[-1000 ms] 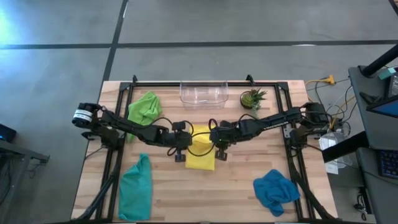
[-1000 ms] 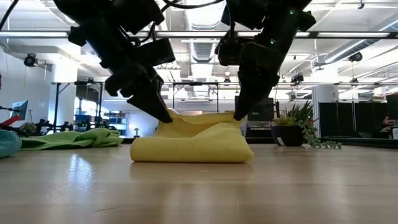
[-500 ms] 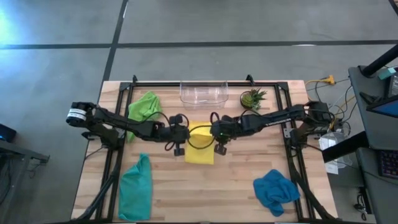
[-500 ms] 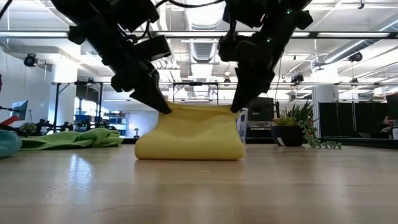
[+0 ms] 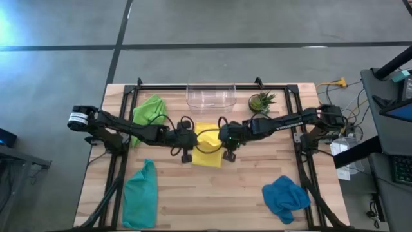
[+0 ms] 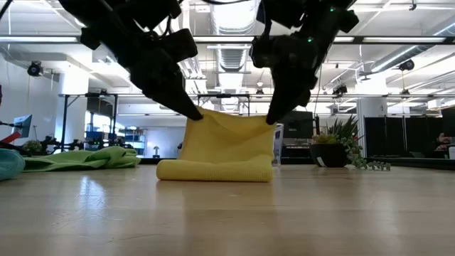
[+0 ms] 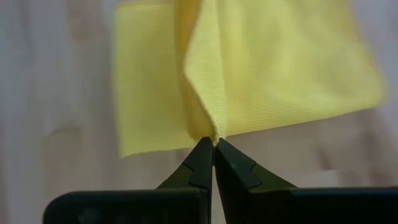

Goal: Fold microfiber towels
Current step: Fold the yellow microfiber towel

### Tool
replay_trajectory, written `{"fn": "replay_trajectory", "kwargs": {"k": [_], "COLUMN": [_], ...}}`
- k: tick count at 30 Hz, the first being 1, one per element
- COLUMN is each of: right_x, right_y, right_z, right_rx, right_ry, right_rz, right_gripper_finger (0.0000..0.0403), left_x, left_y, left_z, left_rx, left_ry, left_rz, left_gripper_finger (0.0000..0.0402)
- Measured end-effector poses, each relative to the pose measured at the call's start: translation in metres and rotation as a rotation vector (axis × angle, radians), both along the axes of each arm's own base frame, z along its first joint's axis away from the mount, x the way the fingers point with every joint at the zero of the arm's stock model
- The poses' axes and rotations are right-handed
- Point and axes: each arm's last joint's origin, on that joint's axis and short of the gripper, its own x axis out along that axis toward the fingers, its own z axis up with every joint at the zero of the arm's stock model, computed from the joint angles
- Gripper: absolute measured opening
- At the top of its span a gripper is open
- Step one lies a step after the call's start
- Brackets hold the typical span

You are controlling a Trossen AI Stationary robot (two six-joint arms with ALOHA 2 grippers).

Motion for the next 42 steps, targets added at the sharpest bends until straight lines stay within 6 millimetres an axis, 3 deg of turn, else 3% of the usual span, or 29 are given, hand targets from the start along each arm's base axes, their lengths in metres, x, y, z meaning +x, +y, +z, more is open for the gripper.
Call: {"fn": "replay_trajectory", "kwargs": {"k": [5, 11, 16, 21, 33, 42], "right_x": [-0.003, -0.009, -0.016, -0.027, -0.061, -0.065], "right_y": [0.031, 0.083, 0.128, 0.158, 0.213, 0.222], "right_z": [0.001, 0.006, 0.013, 0.017, 0.019, 0.022], "right_rx": [0.082, 0.163, 0.248, 0.320, 0.425, 0.340], "right_ry": [0.002, -0.041, -0.131, -0.152, -0.125, -0.250], "right_rz": [0.084, 0.193, 0.259, 0.271, 0.322, 0.227], "right_gripper_finger": [0.0009, 0.0009, 0.0009, 0.0009, 0.0008, 0.0012], "left_x": [-0.002, -0.006, -0.008, -0.011, -0.033, -0.011], "left_y": [-0.022, -0.055, -0.084, -0.110, -0.164, -0.193], "left_z": [-0.001, 0.004, 0.012, 0.024, 0.021, 0.003], "left_rx": [-0.203, -0.442, -0.618, -0.745, -0.843, -0.823], "left_ry": [0.017, 0.034, 0.002, -0.077, -0.083, -0.075], "left_rz": [-0.161, -0.310, -0.351, -0.365, -0.281, -0.250], "left_gripper_finger": [0.0000, 0.0000, 0.0000, 0.0000, 0.0000, 0.0000]}}
